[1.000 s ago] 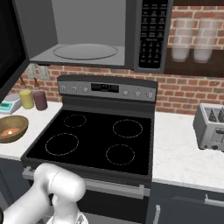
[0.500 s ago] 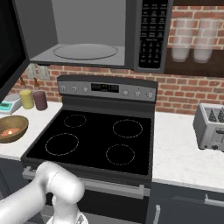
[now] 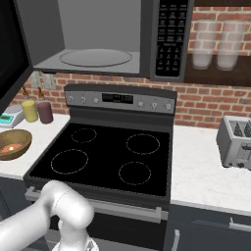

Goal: Open the microwave, place the bowl with waffle inside the microwave, then close the microwave door and turn it on.

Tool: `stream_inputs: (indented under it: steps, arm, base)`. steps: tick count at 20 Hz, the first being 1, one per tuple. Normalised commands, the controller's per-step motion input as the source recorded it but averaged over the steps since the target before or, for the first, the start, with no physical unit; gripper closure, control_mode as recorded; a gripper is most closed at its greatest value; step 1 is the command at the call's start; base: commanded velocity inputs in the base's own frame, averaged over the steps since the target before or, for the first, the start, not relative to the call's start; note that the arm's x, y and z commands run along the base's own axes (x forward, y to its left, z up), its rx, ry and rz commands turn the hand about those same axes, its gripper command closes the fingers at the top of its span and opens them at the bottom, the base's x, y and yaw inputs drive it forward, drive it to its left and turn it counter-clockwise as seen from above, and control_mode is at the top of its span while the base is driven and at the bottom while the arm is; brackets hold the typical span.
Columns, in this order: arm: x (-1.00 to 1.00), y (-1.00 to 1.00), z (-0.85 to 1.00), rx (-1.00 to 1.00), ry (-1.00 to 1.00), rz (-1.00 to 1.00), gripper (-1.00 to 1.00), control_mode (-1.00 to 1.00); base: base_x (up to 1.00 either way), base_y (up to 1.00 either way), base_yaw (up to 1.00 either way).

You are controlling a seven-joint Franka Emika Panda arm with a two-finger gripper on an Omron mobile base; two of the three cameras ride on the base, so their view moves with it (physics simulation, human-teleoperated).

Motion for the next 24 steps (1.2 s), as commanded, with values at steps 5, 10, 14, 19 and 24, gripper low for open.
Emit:
stream_inputs:
  steps: [5,10,14,19,24]
  arm:
    - [-0.76,-1.0,0.0,0.11,-0.15,0.35,-1.0,-1.0]
    - [-0.12,-1.0,0.0,0.19,0.0,0.29,-1.0,-1.0]
    - [-0.08,-1.0,0.0,0.19,0.0,0.27,-1.0,-1.0]
    - [-0.05,-1.0,0.0,0.15,0.0,0.28,-1.0,-1.0]
    - [0.7,-1.0,0.0,0.15,0.05,0.26,-1.0,-1.0]
  base:
    - [0.0,0.0,0.0]
    - [0.0,0.0,0.0]
    - [0.0,0.0,0.0]
    - [0.0,0.0,0.0]
    - [0.0,0.0,0.0]
